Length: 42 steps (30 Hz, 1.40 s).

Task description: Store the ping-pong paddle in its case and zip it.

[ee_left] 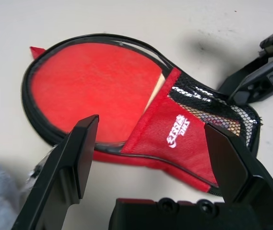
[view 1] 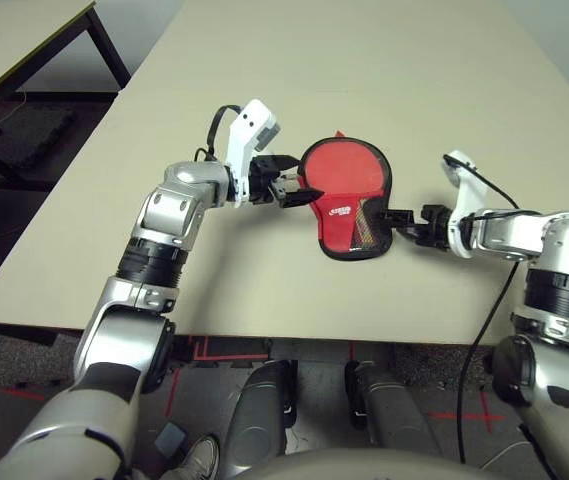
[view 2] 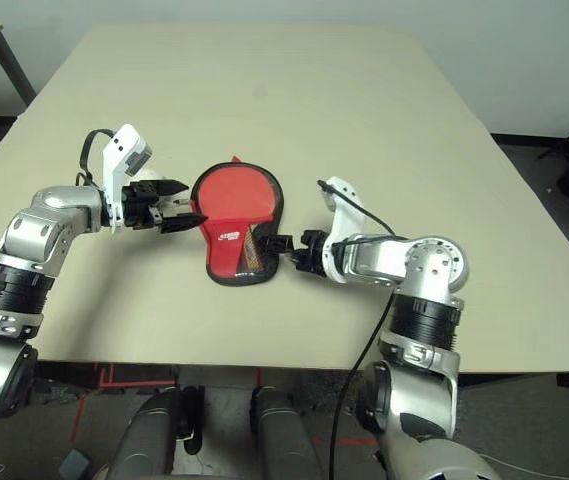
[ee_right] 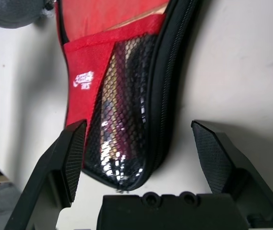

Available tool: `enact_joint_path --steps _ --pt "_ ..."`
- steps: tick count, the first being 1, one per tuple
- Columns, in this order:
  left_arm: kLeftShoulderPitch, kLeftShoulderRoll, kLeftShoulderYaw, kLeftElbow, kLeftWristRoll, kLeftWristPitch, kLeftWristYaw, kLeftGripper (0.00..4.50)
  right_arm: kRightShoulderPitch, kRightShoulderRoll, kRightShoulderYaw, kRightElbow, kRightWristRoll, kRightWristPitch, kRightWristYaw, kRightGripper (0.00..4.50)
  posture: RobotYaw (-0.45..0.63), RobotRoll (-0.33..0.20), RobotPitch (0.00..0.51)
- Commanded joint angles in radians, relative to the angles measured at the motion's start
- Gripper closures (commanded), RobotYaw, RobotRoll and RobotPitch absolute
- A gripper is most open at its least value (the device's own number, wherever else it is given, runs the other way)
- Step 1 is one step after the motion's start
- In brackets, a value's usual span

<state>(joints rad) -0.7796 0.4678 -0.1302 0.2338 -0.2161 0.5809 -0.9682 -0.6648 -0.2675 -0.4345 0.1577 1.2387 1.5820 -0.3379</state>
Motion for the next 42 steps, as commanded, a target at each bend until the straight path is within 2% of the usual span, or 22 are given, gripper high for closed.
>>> enact_joint_path --steps 1,5,8,16,18,21,23,26,29,33,35,38,42 --pt "0.01 -0.001 0.003 -0.019 -0.012 0.011 0.005 0.0 0.036 0.058 0.019 0.072 0.087 0.032 -0.093 0.03 0.04 0.0 0.134" --pt "0.001 0.0 0.003 -0.01 -0.015 0.006 0.013 0.0 0.024 0.122 -0.014 0.122 0.15 0.032 -0.182 0.03 0.04 0.0 0.133" --pt "-0.007 -0.003 0.005 0.002 -0.015 0.0 0.022 0.0 0.009 0.167 -0.05 0.17 0.157 0.032 -0.239 0.58 0.04 0.0 0.132" --pt "-0.011 -0.004 0.013 0.015 -0.013 -0.01 0.039 0.0 -0.019 0.193 -0.096 0.233 0.15 -0.004 -0.317 2.97 0.05 0.0 0.129" --pt "-0.013 -0.004 0.014 0.016 -0.013 -0.01 0.041 0.0 -0.021 0.193 -0.099 0.233 0.148 -0.01 -0.325 3.72 0.05 0.0 0.129" --pt "-0.016 -0.006 0.015 0.021 -0.013 -0.014 0.044 0.0 -0.024 0.19 -0.096 0.23 0.15 -0.002 -0.324 4.48 0.05 0.0 0.129" --pt "-0.019 -0.006 0.016 0.026 -0.012 -0.019 0.047 0.0 -0.022 0.185 -0.094 0.222 0.157 0.014 -0.326 4.48 0.05 0.0 0.129" --pt "-0.024 -0.005 0.016 0.033 -0.012 -0.022 0.047 0.0 0.004 0.147 -0.042 0.199 0.224 0.032 -0.328 4.48 0.04 0.0 0.132" --pt "-0.029 -0.001 0.016 0.045 -0.009 -0.031 0.045 0.0 0.067 0.054 0.077 0.153 0.378 0.032 -0.333 4.48 0.04 0.0 0.135" --pt "-0.037 0.005 0.015 0.063 -0.004 -0.045 0.043 0.0 0.187 -0.2 0.339 0.025 0.695 -0.043 -0.307 4.48 0.03 0.0 0.14" --pt "-0.04 0.006 0.015 0.071 -0.004 -0.05 0.043 0.0 0.227 -0.315 0.419 -0.048 0.734 -0.079 -0.215 4.48 0.03 0.0 0.141" --pt "-0.042 0.006 0.014 0.08 -0.003 -0.057 0.043 0.0 0.259 -0.46 0.495 -0.134 0.734 -0.115 -0.064 4.48 0.02 0.0 0.143" --pt "-0.044 0.005 0.011 0.09 0.0 -0.064 0.042 0.0 0.271 -0.585 0.551 -0.204 0.734 -0.178 0.077 4.48 0.01 0.0 0.143"
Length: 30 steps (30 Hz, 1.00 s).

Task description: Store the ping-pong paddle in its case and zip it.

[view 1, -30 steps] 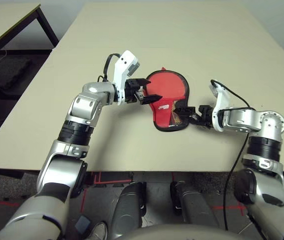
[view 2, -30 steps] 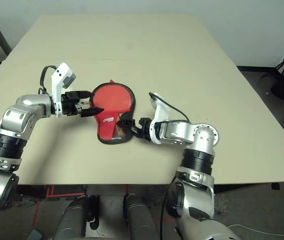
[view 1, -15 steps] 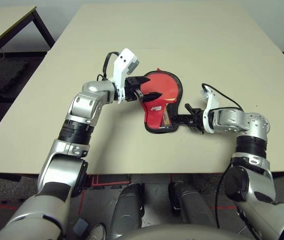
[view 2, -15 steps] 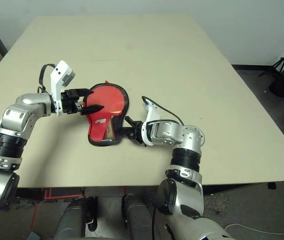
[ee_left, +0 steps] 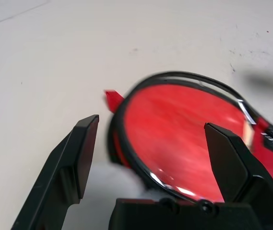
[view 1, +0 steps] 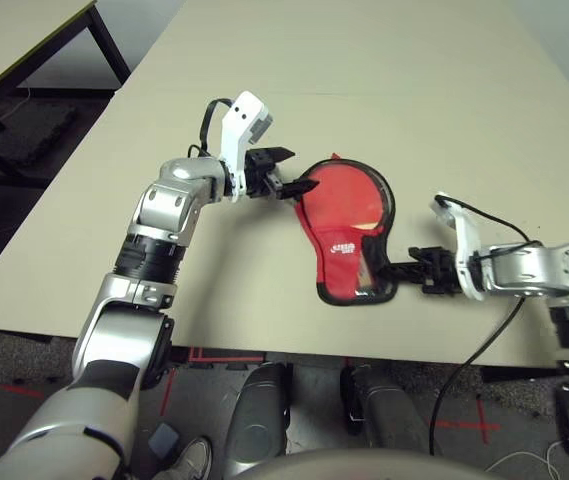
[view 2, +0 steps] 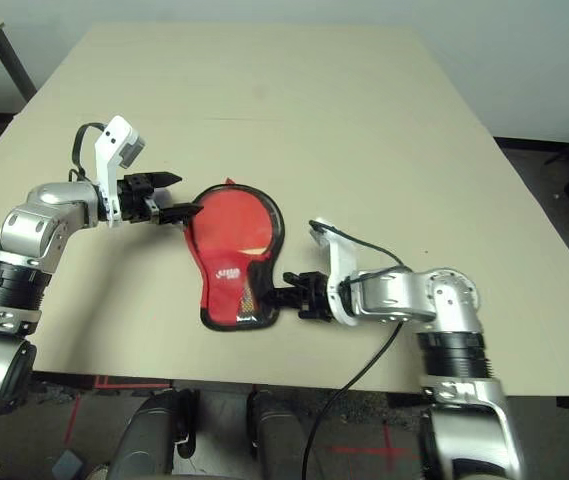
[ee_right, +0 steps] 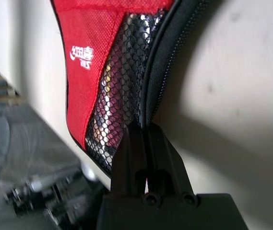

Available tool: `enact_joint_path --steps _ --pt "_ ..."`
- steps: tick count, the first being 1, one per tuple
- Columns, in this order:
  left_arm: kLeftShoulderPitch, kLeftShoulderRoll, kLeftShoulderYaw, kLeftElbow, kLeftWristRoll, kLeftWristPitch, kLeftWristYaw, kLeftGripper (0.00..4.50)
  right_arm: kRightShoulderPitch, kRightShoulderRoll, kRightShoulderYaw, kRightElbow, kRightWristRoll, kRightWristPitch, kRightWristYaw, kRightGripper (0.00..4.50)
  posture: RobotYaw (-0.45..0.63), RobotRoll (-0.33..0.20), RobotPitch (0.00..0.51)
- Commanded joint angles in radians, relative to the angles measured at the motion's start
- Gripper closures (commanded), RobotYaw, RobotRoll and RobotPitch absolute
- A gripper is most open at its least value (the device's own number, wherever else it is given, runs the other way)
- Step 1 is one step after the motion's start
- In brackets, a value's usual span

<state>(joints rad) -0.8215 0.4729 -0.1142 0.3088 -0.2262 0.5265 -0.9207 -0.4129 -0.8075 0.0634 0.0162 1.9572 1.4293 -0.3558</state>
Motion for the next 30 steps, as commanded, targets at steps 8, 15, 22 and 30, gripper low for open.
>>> enact_joint_path --steps 8,15,22,30 --pt "-0.027 -0.005 -0.013 0.054 0.018 -0.03 -0.013 0.0 0.083 -0.074 0.126 -0.178 0.015 -0.16 0.152 4.48 0.0 0.0 0.143" --pt "-0.033 -0.003 -0.014 0.076 0.023 -0.046 -0.018 0.0 0.137 -0.041 0.138 -0.224 0.015 -0.231 0.096 4.48 0.0 0.0 0.145" --pt "-0.029 0.002 -0.007 0.072 0.031 -0.042 -0.025 0.0 0.147 -0.11 0.138 -0.211 0.015 -0.232 -0.013 3.94 0.01 0.0 0.142" --pt "-0.046 0.03 0.008 0.098 0.039 -0.057 -0.023 0.0 0.031 -0.28 0.097 -0.236 0.015 -0.179 0.109 1.45 0.02 0.0 0.128"
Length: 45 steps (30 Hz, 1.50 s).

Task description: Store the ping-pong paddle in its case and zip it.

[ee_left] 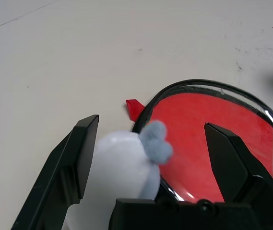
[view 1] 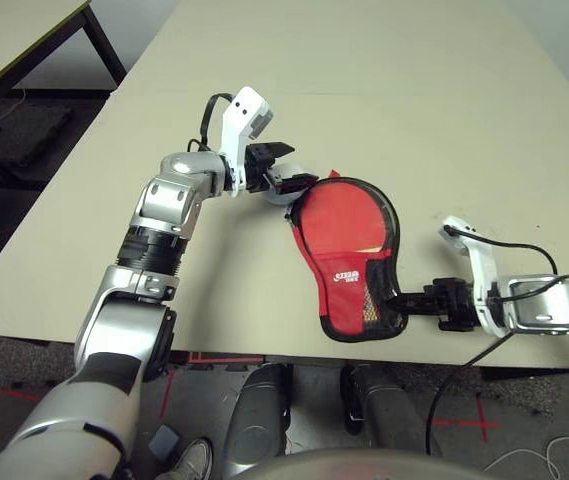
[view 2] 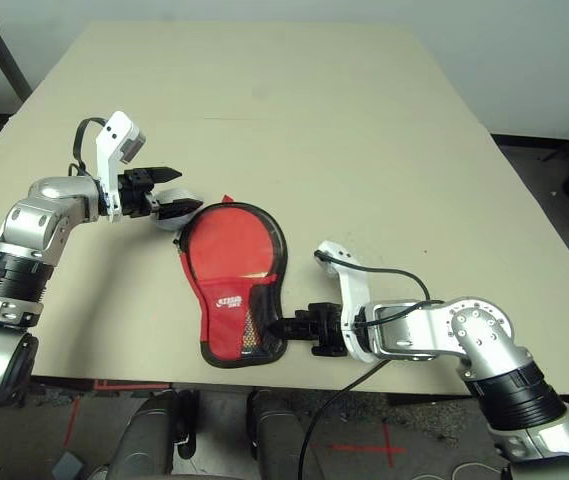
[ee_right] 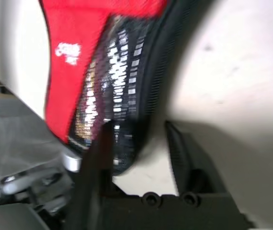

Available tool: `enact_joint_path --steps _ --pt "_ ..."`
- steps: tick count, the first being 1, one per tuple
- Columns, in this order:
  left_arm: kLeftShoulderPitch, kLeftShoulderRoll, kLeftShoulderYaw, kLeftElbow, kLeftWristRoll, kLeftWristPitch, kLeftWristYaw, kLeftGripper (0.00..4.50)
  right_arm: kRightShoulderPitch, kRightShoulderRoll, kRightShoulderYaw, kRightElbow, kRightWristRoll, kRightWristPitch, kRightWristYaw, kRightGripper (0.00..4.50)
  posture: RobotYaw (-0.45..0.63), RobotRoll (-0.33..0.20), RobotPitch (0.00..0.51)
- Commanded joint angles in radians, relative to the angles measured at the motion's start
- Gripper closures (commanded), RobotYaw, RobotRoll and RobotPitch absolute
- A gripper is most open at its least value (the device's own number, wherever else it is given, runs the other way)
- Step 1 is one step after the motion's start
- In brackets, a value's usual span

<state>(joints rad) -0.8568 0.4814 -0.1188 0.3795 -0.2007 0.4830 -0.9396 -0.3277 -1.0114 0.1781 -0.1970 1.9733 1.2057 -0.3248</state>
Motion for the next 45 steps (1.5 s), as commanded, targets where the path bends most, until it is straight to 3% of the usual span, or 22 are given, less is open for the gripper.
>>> enact_joint_path --steps 1,4,6,9,12,16,20,30,45 --pt "-0.015 0.028 0.018 0.036 0.014 -0.02 -0.003 0.0 -0.097 -0.093 -0.016 -0.025 -0.001 0.05 0.095 1.12 0.02 0.0 0.125" --pt "-0.036 0.044 0.03 0.076 0.019 -0.044 -0.002 0.0 -0.232 -0.056 0.022 -0.018 -0.001 0.006 0.03 0.17 0.01 0.0 0.119" --pt "-0.049 0.047 0.034 0.104 0.025 -0.059 -0.002 0.0 -0.29 -0.021 0.046 -0.011 -0.011 -0.01 -0.012 0.02 0.01 0.0 0.114" --pt "-0.104 0.07 0.044 0.2 0.046 -0.102 0.0 0.0 -0.423 0.171 0.16 -0.029 -0.378 -0.011 0.081 0.02 0.01 0.0 0.107" --pt "-0.131 0.086 0.038 0.272 0.07 -0.143 -0.009 0.0 -0.483 0.25 0.272 -0.037 -0.67 -0.029 0.221 0.02 0.01 0.0 0.103" --pt "-0.146 0.1 0.027 0.334 0.098 -0.185 -0.011 0.0 -0.502 0.325 0.34 -0.015 -0.901 -0.073 0.394 0.02 0.02 0.0 0.105" --pt "-0.142 0.116 -0.001 0.351 0.134 -0.206 -0.046 0.0 -0.521 0.332 0.431 -0.001 -1.125 -0.113 0.561 0.02 0.02 0.0 0.112" --pt "-0.133 0.122 -0.048 0.367 0.196 -0.229 -0.121 0.0 -0.48 0.382 0.428 0.02 -1.351 -0.074 0.755 0.02 0.02 0.0 0.124" --pt "-0.187 0.048 -0.098 0.573 0.297 -0.353 -0.118 0.0 -0.454 0.443 0.373 0.009 -1.493 -0.017 0.851 0.02 0.01 0.0 0.128"
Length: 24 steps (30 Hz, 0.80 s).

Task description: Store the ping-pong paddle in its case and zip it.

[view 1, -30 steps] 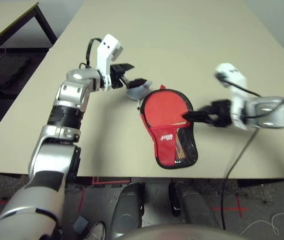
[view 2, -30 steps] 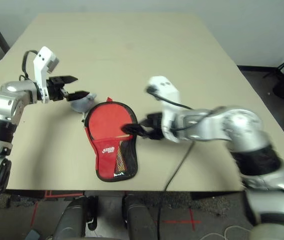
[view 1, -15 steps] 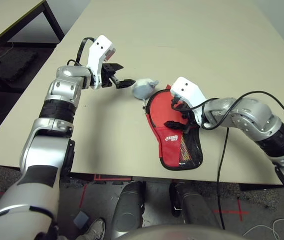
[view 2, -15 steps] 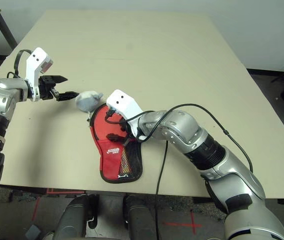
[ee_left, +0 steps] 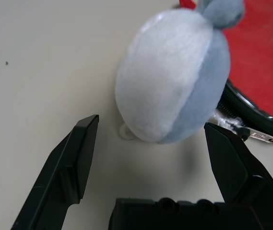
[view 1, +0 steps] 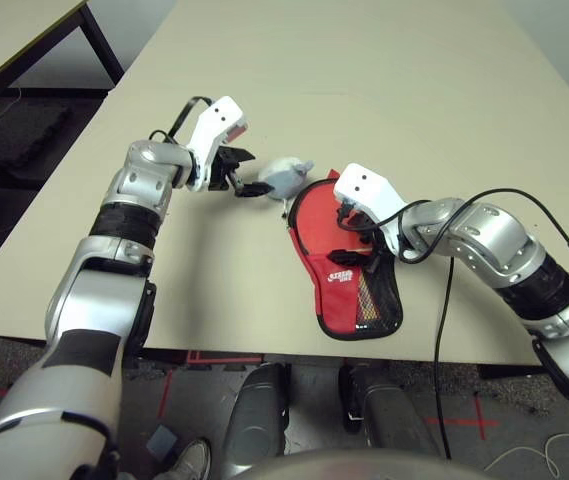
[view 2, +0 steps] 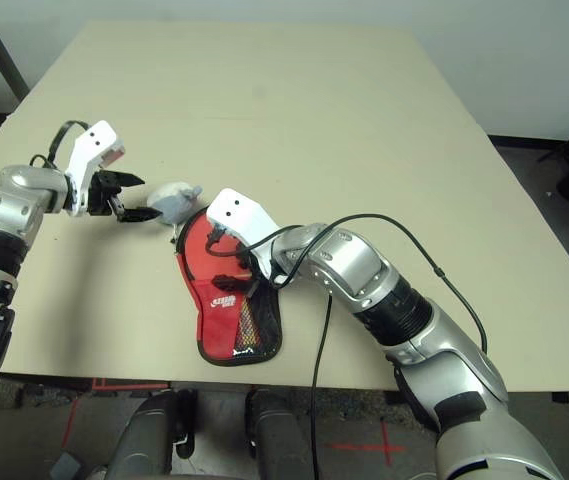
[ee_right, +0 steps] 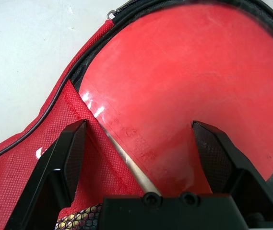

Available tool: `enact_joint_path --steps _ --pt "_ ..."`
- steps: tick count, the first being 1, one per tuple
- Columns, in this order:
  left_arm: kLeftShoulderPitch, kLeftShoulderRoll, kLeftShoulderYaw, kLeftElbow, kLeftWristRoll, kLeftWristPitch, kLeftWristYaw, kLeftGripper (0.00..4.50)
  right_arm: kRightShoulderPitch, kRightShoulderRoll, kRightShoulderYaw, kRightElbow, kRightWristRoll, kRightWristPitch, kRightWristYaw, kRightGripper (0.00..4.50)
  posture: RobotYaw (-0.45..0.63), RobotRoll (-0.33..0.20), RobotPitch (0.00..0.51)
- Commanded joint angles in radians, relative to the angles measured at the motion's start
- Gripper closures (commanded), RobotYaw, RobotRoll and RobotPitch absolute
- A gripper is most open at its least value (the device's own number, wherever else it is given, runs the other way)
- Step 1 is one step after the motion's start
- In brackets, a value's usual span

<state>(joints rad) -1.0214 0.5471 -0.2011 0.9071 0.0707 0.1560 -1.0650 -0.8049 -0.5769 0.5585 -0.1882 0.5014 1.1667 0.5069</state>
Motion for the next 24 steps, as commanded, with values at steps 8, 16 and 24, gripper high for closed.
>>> enact_joint_path --steps 8,16,24 --pt "-0.062 -0.07 -0.025 0.141 0.063 -0.085 0.03 0.0 0.044 0.028 -0.015 0.0 -0.07 0.028 0.043 0.02 0.01 0.0 0.132" --pt "-0.072 -0.074 -0.042 0.164 0.092 -0.099 -0.015 2.16 0.053 0.015 0.008 -0.009 -0.128 0.014 0.078 0.0 0.01 0.0 0.138" --pt "-0.135 -0.098 -0.025 0.245 0.119 -0.148 0.115 4.34 0.052 -0.001 0.041 -0.011 -0.193 -0.009 0.119 0.0 0.0 0.0 0.151"
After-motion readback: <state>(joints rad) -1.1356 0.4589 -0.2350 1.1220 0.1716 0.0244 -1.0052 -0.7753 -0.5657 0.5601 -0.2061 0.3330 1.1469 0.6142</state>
